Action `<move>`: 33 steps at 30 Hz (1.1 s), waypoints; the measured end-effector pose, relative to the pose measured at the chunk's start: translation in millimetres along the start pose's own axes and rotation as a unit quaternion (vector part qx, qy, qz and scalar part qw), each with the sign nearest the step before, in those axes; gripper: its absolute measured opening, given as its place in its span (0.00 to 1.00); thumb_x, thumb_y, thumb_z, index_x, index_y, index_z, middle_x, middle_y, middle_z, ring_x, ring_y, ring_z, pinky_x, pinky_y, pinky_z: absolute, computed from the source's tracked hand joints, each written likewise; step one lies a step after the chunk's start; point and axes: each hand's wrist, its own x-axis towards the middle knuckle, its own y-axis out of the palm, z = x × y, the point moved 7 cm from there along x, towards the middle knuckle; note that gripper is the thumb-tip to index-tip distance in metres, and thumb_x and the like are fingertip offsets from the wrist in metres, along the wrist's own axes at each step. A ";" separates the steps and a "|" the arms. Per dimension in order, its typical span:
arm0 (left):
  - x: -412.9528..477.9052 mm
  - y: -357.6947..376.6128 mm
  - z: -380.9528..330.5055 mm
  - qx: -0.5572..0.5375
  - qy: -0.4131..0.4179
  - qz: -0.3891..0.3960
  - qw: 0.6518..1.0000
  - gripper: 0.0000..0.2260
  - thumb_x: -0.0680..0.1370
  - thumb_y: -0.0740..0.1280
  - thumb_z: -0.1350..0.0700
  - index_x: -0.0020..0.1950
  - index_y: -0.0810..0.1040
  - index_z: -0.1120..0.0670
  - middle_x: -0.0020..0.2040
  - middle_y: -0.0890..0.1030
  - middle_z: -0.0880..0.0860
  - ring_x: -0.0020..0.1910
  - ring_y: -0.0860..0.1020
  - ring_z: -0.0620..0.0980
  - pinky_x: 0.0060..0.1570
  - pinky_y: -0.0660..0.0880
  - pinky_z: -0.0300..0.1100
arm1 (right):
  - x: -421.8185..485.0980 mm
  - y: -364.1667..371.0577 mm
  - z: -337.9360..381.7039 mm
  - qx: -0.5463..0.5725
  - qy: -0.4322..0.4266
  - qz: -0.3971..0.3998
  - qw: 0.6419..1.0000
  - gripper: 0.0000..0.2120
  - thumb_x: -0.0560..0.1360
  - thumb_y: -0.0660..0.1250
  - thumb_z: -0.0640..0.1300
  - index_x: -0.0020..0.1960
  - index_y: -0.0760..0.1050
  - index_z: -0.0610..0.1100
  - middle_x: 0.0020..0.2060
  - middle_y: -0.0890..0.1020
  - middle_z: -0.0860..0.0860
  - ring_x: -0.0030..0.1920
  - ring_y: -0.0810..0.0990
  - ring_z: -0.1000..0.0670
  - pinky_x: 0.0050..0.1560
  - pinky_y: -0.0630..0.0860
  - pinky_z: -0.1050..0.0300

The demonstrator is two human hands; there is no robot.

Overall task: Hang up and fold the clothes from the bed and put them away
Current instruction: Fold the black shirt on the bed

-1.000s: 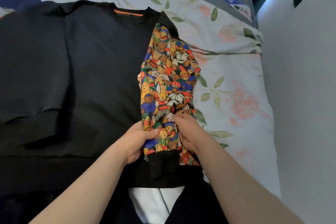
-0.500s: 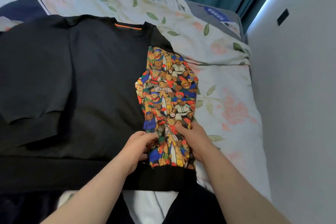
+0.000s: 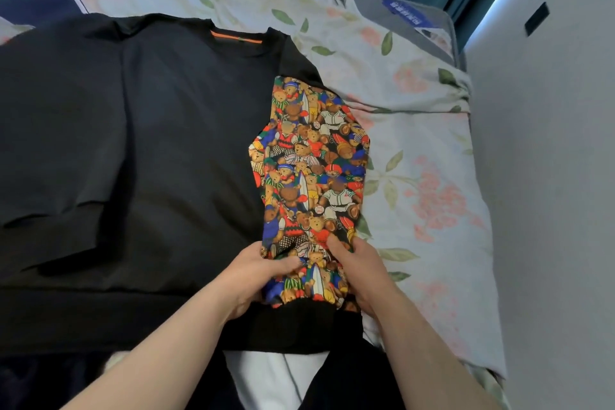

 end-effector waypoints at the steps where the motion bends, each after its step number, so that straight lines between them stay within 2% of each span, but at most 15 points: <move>1: -3.6 3.8 1.5 0.050 0.005 0.000 0.999 0.20 0.69 0.79 0.56 0.58 0.78 0.51 0.51 0.86 0.52 0.50 0.85 0.55 0.45 0.82 0.52 | -1.4 0.4 -1.8 0.025 0.029 0.031 0.999 0.26 0.65 0.79 0.56 0.59 0.77 0.48 0.51 0.87 0.49 0.50 0.86 0.46 0.53 0.82 0.42; 3: -7.8 5.9 3.7 0.122 0.024 -0.021 0.992 0.24 0.65 0.80 0.62 0.57 0.77 0.49 0.49 0.86 0.50 0.50 0.84 0.53 0.44 0.82 0.49 | -7.3 2.5 -2.8 -0.002 0.060 0.090 0.994 0.34 0.61 0.83 0.48 0.62 0.74 0.46 0.54 0.86 0.46 0.51 0.86 0.44 0.54 0.82 0.41; 5: -11.9 4.9 8.5 0.100 0.025 -0.012 0.995 0.25 0.67 0.76 0.71 0.58 0.77 0.51 0.51 0.86 0.50 0.55 0.83 0.52 0.55 0.80 0.49 | -16.3 5.6 -8.2 -0.059 0.069 0.134 0.987 0.30 0.63 0.81 0.40 0.61 0.73 0.46 0.52 0.86 0.46 0.50 0.86 0.45 0.51 0.82 0.44; 7: -16.9 2.3 7.7 0.064 0.016 0.038 0.997 0.25 0.70 0.71 0.75 0.60 0.76 0.53 0.54 0.85 0.52 0.57 0.83 0.52 0.61 0.77 0.50 | -21.0 2.8 -10.0 -0.077 0.054 0.130 0.987 0.24 0.67 0.76 0.33 0.60 0.74 0.45 0.49 0.87 0.47 0.48 0.86 0.47 0.48 0.82 0.48; 10: -20.6 -8.2 7.4 0.049 -0.006 0.076 0.996 0.25 0.72 0.64 0.78 0.64 0.75 0.56 0.57 0.84 0.56 0.59 0.82 0.55 0.56 0.77 0.48 | -21.3 -5.0 -8.2 -0.022 0.034 0.090 0.995 0.19 0.73 0.68 0.27 0.61 0.75 0.42 0.51 0.86 0.44 0.52 0.86 0.44 0.56 0.81 0.41; 12: -21.4 -9.7 10.2 0.038 -0.013 0.051 0.998 0.24 0.73 0.62 0.78 0.65 0.73 0.59 0.57 0.84 0.59 0.59 0.81 0.57 0.53 0.78 0.49 | -19.7 -14.4 -4.5 -0.025 0.022 0.027 0.999 0.14 0.76 0.67 0.30 0.60 0.77 0.41 0.50 0.86 0.43 0.52 0.86 0.42 0.56 0.81 0.39; 14: -26.0 -2.2 13.5 0.044 -0.011 0.027 0.999 0.21 0.74 0.69 0.69 0.64 0.74 0.56 0.55 0.85 0.54 0.56 0.82 0.54 0.50 0.79 0.48 | -23.7 -14.8 -3.4 -0.039 0.026 0.030 0.998 0.11 0.77 0.70 0.39 0.59 0.77 0.45 0.50 0.86 0.45 0.51 0.86 0.43 0.53 0.82 0.37; 17: -29.4 7.0 14.0 0.185 0.031 -0.030 0.982 0.29 0.64 0.80 0.56 0.61 0.72 0.46 0.52 0.84 0.45 0.54 0.81 0.46 0.54 0.77 0.43 | -39.2 -4.7 -5.7 -0.102 0.040 0.118 0.987 0.26 0.68 0.79 0.44 0.61 0.72 0.56 0.53 0.85 0.53 0.52 0.85 0.49 0.45 0.84 0.47; 19: -29.7 7.9 11.2 0.277 0.047 -0.086 0.956 0.33 0.64 0.80 0.57 0.63 0.69 0.43 0.53 0.80 0.42 0.55 0.77 0.44 0.57 0.73 0.40 | -45.8 -6.8 -3.9 -0.213 0.021 0.124 0.969 0.32 0.66 0.78 0.41 0.63 0.68 0.58 0.52 0.83 0.54 0.51 0.84 0.52 0.44 0.84 0.52; 22: -29.2 8.9 8.1 0.297 0.057 -0.106 0.947 0.36 0.64 0.81 0.57 0.66 0.67 0.43 0.56 0.78 0.41 0.56 0.76 0.44 0.55 0.72 0.38 | -50.4 -6.3 4.6 -0.313 -0.002 0.112 0.943 0.33 0.68 0.77 0.39 0.66 0.64 0.55 0.51 0.79 0.56 0.49 0.80 0.56 0.45 0.79 0.60; 25: -36.9 -7.1 0.0 0.298 0.063 -0.124 0.944 0.28 0.64 0.80 0.49 0.58 0.70 0.44 0.49 0.80 0.41 0.46 0.79 0.36 0.40 0.72 0.30 | -49.4 -7.2 15.5 -0.318 -0.012 0.100 0.943 0.27 0.68 0.76 0.44 0.61 0.66 0.56 0.49 0.80 0.56 0.46 0.81 0.55 0.43 0.80 0.58; 27: -51.8 -35.6 -13.4 0.294 0.064 -0.185 0.936 0.22 0.66 0.77 0.40 0.50 0.69 0.44 0.43 0.80 0.43 0.38 0.79 0.38 0.32 0.70 0.32 | -46.8 -10.8 36.8 -0.350 -0.058 0.030 0.935 0.22 0.68 0.74 0.52 0.57 0.67 0.58 0.48 0.78 0.58 0.46 0.80 0.55 0.45 0.79 0.55; 30: -87.7 -95.4 -55.9 0.296 0.141 -0.323 0.888 0.15 0.68 0.69 0.36 0.45 0.70 0.43 0.41 0.78 0.44 0.38 0.77 0.40 0.36 0.73 0.38 | -44.6 6.7 88.5 -0.423 -0.169 -0.121 0.882 0.24 0.73 0.69 0.57 0.65 0.68 0.54 0.52 0.69 0.56 0.56 0.75 0.51 0.56 0.75 0.52; 32: -114.6 -132.8 -89.4 0.294 0.208 -0.397 0.844 0.11 0.70 0.67 0.38 0.43 0.71 0.42 0.40 0.78 0.43 0.38 0.76 0.40 0.38 0.74 0.39 | -38.5 52.5 113.5 -0.373 -0.215 -0.075 0.899 0.20 0.75 0.69 0.55 0.66 0.69 0.56 0.53 0.69 0.61 0.57 0.74 0.57 0.58 0.74 0.59; 33: -127.2 -149.7 -105.6 0.293 0.236 -0.430 0.821 0.09 0.70 0.68 0.39 0.42 0.72 0.41 0.40 0.77 0.42 0.40 0.76 0.39 0.38 0.73 0.38 | -34.5 80.1 123.7 -0.356 -0.230 -0.033 0.905 0.17 0.76 0.69 0.53 0.63 0.70 0.59 0.52 0.70 0.64 0.53 0.75 0.61 0.53 0.73 0.67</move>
